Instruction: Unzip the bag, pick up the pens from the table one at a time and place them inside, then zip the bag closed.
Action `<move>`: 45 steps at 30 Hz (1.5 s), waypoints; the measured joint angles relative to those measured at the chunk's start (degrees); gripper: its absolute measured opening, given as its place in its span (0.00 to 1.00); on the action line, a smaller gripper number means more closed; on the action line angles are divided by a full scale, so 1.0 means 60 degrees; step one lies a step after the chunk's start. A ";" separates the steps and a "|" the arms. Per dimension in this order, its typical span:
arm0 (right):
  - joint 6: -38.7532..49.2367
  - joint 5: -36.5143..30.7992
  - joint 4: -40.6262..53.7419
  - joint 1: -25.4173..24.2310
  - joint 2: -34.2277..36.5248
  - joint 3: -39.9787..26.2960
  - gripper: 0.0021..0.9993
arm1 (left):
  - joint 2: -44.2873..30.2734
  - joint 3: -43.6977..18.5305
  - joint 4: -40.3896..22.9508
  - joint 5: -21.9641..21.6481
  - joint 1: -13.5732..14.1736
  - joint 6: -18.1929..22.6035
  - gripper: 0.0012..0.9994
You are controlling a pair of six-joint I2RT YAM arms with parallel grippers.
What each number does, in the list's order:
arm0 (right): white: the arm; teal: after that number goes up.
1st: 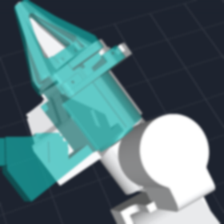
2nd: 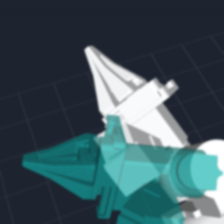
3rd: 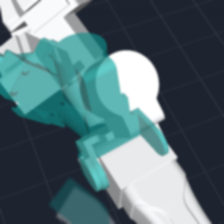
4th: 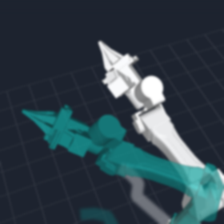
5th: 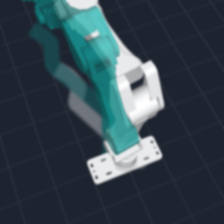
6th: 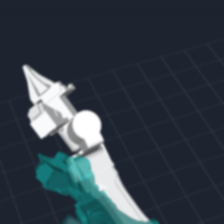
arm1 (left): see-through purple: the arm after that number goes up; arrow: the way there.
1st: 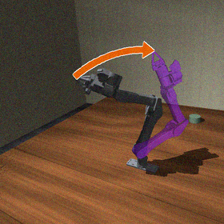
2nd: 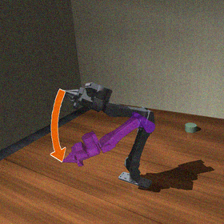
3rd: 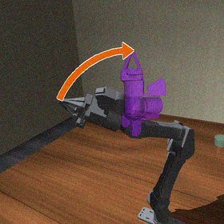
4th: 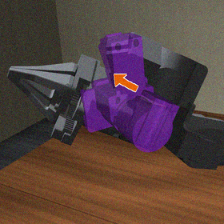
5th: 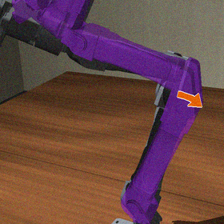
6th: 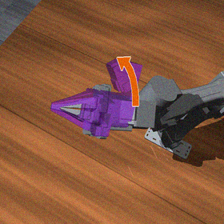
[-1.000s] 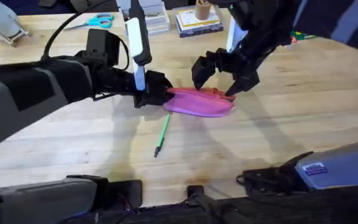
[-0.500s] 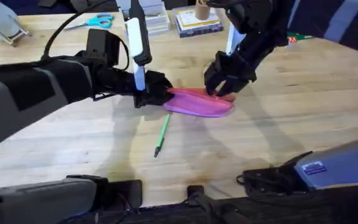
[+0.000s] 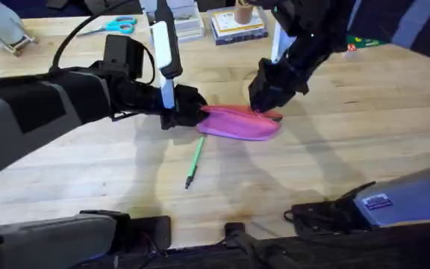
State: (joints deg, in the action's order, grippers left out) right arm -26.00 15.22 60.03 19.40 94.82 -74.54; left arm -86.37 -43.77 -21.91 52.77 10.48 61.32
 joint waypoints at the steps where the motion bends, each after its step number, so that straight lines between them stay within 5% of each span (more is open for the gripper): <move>1: 0.0080 -0.0046 0.0005 0.0000 -0.0021 -0.0103 0.03 | 0.0000 0.0000 0.0003 -0.0002 0.0000 0.0000 0.04; 19: 0.0809 -0.1129 -0.0133 -0.0066 -0.0863 -0.0681 0.03 | 0.0000 -0.0036 0.0011 0.0058 0.0051 0.0000 0.04; 45: 0.0219 -0.0752 -0.3268 0.3216 0.0015 -0.0681 0.03 | 0.0002 -0.0036 -0.0061 0.0025 -0.0051 0.0000 0.04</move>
State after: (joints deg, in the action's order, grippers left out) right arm -24.69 10.70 40.42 38.70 94.91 -78.63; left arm -86.35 -43.99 -22.27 52.93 10.17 61.32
